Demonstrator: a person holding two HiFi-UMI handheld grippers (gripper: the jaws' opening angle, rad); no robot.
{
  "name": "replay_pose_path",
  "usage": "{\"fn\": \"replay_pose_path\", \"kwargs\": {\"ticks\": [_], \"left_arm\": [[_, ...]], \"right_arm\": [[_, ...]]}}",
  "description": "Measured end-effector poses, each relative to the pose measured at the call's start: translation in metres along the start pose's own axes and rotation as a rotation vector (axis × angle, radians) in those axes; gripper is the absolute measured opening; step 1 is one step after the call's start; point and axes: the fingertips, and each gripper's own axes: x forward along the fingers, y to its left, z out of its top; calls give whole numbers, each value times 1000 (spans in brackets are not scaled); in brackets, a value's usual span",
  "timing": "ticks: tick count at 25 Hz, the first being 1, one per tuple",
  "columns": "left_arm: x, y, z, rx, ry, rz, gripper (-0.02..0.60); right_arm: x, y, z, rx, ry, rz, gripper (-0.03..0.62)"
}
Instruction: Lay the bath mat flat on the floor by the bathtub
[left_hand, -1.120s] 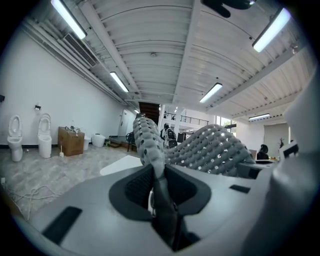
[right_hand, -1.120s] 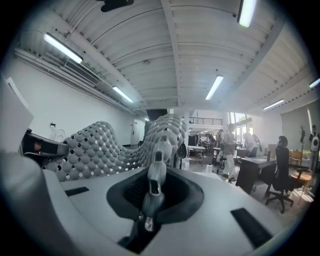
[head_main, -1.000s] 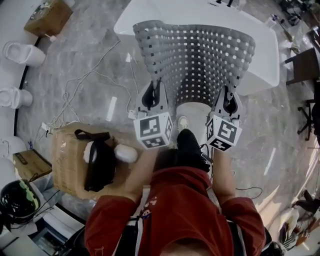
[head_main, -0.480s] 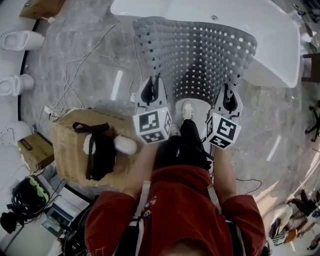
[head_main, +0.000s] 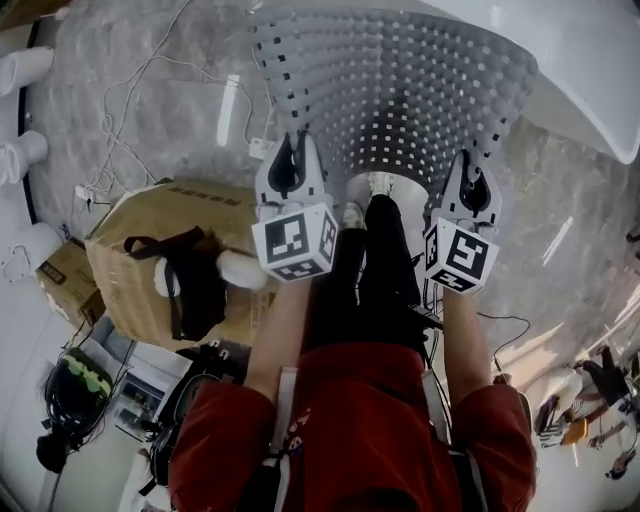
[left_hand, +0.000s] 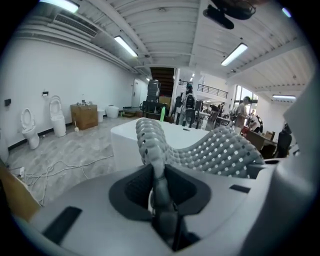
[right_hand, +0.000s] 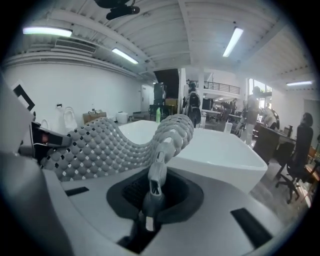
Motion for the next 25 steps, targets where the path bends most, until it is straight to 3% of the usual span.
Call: {"fn": "replay_pose_path", "kwargs": {"ticks": [7,14,25], "left_arm": [[55,24,-85,5,107,33,77],[121,44,-180,-29,154,55,77],[213,53,-277,32,149,65,77]], "right_arm": [[53,13,-94,-62,102,68,44],[109,9,-189,-21,161,43,44],[202,-10,-314,43,245,-15,44]]}}
